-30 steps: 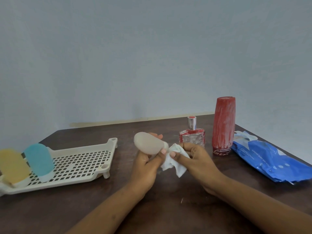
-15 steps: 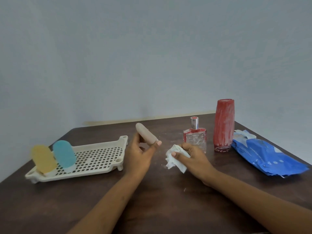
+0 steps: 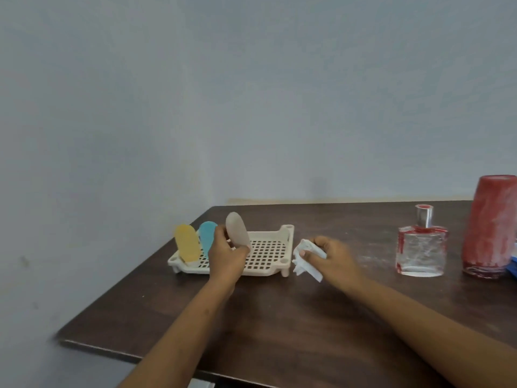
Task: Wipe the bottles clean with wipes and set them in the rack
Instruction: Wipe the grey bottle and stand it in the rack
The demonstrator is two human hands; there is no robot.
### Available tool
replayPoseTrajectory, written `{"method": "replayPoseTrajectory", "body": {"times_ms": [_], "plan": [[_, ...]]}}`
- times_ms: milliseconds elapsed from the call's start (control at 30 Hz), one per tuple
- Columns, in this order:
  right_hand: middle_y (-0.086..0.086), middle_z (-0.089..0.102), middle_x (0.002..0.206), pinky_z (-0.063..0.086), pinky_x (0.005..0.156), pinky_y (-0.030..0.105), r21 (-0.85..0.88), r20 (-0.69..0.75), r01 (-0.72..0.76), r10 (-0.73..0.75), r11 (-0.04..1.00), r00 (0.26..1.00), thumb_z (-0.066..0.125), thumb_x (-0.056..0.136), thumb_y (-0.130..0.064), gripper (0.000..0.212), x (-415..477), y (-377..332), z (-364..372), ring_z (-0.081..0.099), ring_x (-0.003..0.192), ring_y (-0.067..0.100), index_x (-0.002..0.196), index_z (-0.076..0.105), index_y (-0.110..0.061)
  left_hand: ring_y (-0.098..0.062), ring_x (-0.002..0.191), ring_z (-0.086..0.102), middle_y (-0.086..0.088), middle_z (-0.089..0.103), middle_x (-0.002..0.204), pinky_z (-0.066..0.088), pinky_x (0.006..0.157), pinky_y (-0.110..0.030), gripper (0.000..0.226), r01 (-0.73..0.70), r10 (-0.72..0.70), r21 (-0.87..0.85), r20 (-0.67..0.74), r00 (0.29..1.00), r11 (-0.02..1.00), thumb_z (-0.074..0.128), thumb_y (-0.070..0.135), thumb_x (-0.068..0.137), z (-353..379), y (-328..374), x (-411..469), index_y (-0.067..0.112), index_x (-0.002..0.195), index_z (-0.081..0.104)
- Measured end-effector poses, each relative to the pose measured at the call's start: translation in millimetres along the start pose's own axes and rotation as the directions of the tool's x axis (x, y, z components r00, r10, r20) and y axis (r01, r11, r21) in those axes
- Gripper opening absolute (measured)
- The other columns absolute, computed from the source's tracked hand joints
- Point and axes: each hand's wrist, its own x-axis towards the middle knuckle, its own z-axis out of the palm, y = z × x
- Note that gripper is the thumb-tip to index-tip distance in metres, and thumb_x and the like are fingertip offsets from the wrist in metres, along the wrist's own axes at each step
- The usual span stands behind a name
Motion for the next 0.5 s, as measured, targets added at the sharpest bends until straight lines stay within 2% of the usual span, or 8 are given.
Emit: {"method": "replayPoseTrajectory", "body": {"times_ms": [133,300,400,500], "plan": [[-0.009,0.062,0.07,0.038,0.049,0.011,0.073,-0.048,-0.035,0.038,0.997,0.998,0.063,0.089,-0.022,0.012,11.9,-5.1,14.6,0.055,0.061,0.003,0.077,0.062,-0.023,-0.015,0.103,0.048,-0.006,0.054,0.127,0.044,0.087,-0.029,0.039,0.057,-0.057,0.058,-0.002,0.998,0.997,0.065,0.008,0.087,-0.4,-11.2,4.6,0.02,0.117,0.042],[-0.005,0.067,0.076,0.04,0.049,0.011,0.134,-0.076,-0.055,0.066,0.989,0.995,0.064,0.089,-0.024,0.007,5.8,2.5,10.5,0.061,0.066,0.008,0.086,0.068,-0.019,-0.014,0.102,0.047,-0.005,0.055,0.126,0.044,0.09,-0.031,0.037,0.074,-0.079,0.073,0.06,0.995,0.995,0.064,0.014,0.089,5.2,-18.0,12.5,0.02,0.121,0.047],[-0.003,0.066,0.075,0.04,0.049,0.011,0.142,-0.078,-0.057,0.069,0.988,0.995,0.064,0.088,-0.023,0.008,2.2,6.1,4.9,0.06,0.065,0.01,0.081,0.067,-0.018,-0.013,0.102,0.047,-0.004,0.054,0.129,0.044,0.089,-0.029,0.041,0.056,-0.07,0.121,0.11,0.991,0.991,0.063,0.014,0.089,5.4,-20.7,16.4,0.019,0.126,0.046],[-0.006,0.063,0.071,0.038,0.048,0.011,0.139,-0.078,-0.056,0.067,0.989,0.995,0.065,0.088,-0.022,0.01,1.6,8.1,3.5,0.057,0.06,0.005,0.078,0.065,-0.02,-0.014,0.102,0.048,-0.005,0.05,0.132,0.043,0.082,-0.026,0.055,0.032,-0.054,0.15,0.15,0.987,0.988,0.064,0.01,0.088,2.3,-22.1,19.7,0.025,0.133,0.035]]}}
